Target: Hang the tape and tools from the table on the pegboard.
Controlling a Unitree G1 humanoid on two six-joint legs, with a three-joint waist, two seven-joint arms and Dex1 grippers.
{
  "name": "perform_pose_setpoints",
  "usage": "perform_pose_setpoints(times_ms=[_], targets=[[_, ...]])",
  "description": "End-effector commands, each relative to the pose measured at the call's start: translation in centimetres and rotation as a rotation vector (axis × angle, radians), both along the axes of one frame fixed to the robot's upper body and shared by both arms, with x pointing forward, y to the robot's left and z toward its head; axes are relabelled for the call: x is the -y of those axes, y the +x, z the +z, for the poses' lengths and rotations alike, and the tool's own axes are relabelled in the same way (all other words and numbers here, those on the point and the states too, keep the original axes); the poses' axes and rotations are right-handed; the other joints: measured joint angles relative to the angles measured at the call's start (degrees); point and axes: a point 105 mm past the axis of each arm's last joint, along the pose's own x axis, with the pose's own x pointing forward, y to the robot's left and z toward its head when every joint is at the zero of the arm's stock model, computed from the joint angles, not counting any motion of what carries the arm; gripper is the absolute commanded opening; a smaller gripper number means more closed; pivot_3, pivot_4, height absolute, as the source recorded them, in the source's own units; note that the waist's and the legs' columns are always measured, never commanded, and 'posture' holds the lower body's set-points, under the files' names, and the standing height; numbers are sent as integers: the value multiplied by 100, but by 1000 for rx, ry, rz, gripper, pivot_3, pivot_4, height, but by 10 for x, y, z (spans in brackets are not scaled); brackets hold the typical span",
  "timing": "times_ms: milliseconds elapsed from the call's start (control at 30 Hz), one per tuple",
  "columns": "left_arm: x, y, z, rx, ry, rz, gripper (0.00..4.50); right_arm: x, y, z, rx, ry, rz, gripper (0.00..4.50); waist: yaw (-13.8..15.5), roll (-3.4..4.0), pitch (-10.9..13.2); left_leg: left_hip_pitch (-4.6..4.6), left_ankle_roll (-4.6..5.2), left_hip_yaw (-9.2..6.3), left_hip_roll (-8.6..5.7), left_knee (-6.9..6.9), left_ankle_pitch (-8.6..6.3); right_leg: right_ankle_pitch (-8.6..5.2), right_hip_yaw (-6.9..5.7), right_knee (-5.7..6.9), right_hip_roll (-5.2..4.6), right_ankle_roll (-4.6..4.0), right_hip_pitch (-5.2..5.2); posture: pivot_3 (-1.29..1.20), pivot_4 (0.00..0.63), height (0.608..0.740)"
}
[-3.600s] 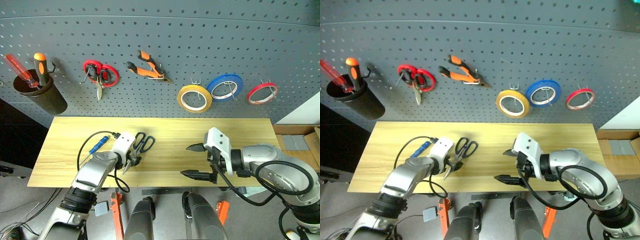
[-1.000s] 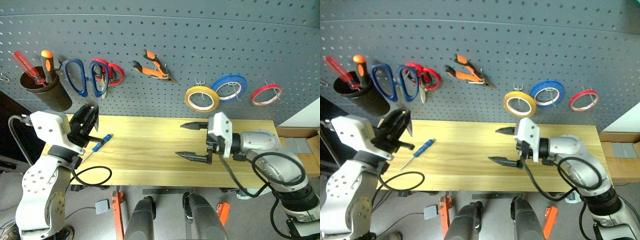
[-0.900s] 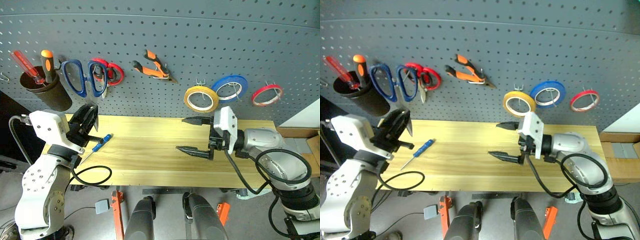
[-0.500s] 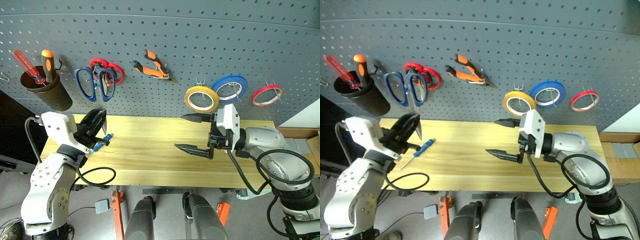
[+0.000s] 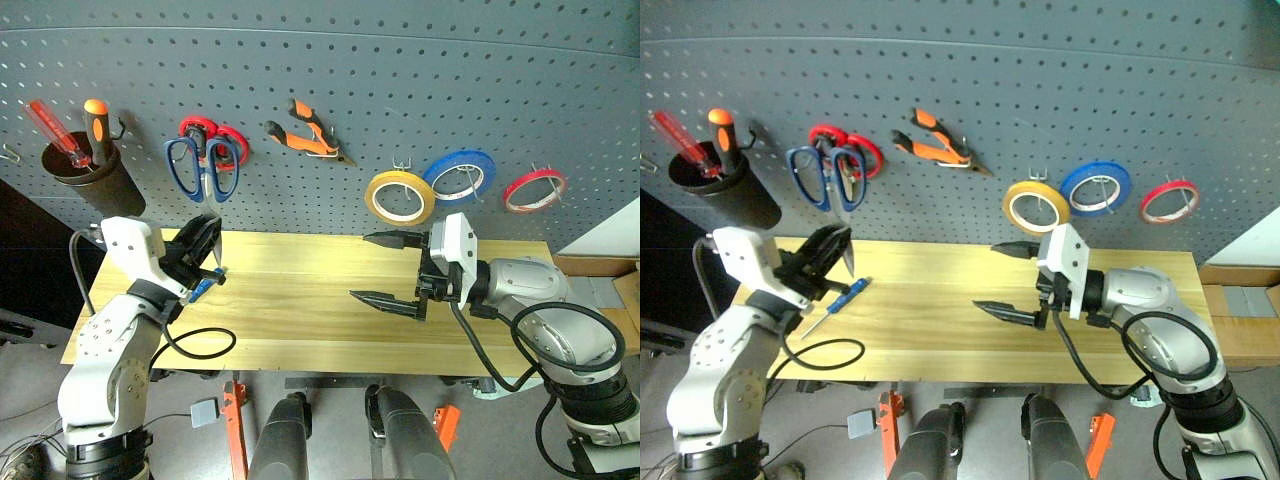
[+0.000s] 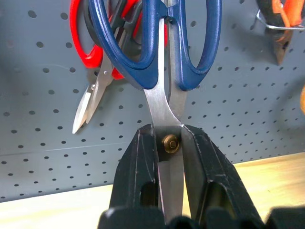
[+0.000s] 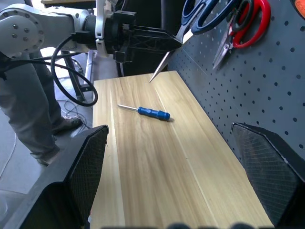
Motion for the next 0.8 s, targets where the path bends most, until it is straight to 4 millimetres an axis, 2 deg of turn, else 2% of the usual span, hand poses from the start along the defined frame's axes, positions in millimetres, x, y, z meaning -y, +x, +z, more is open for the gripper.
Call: perform_pose_setpoints(times_ms=[33,200,333,533,600,667,733,800], targets=[[5,6,9,55,19,-17,437,-5,-7,9,61,10,24,4500,-1,0,0,0,0,0,0,0,0,0,0,0,0,0,0,-66,292,740],[-1,16,1,37,28,13,437,-5,-7,10,65,9,14,4500,-9,0,0,0,0,1,0,-1,0,1,1,2,0,0,-2,-79,295,740],[-9,16,-7,6,21,48,1756,-5,-8,9,63,6,10,4500,-13,0,0,0,0,-1,1,-1,0,1,2,2,-1,0,-2,-83,299,740],[-16,6,-20,-39,91,75,3806,-3,-9,7,48,-8,7,4500,-22,0,0,0,0,-1,1,-1,0,1,4,1,-2,0,-1,-84,304,740],[-23,-1,-34,-106,142,89,4478,-2,-10,4,29,-16,3,4500,-23,0,0,0,0,-2,1,-1,0,1,5,1,-2,-1,-2,-81,304,740],[-31,-11,-50,-178,213,86,4478,0,-10,0,-2,-26,-4,4500,-55,0,0,0,0,-2,4,-3,0,1,7,1,-2,-1,-2,-75,305,740],[-54,-21,-71,-331,357,108,4478,2,-7,-11,-118,-53,-42,4500,-64,0,0,3,0,-2,4,-7,-1,0,9,1,-2,-2,-3,-63,305,740],[-72,-26,-82,-451,460,126,4478,1,-7,-21,-220,-84,-69,4500,-60,1,1,3,1,-9,7,-7,0,-1,3,4,0,-5,-4,-59,305,740]])
